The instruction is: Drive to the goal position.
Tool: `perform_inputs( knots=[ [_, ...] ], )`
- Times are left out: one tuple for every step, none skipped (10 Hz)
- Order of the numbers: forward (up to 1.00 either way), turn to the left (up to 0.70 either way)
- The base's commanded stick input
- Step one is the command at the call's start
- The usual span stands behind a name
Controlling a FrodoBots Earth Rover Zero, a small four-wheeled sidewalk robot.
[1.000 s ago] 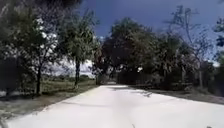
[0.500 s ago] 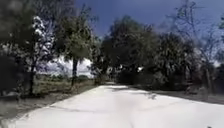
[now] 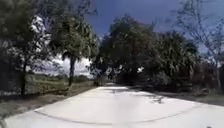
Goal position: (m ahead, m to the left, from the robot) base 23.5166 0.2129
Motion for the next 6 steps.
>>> perform_inputs(
  knots=[
    [0.85,0.0],
    [0.85,0.0],
    [0.85,0.0],
    [0.85,0.0],
    [0.85,0.0],
    [0.85,0.0]
  ],
)
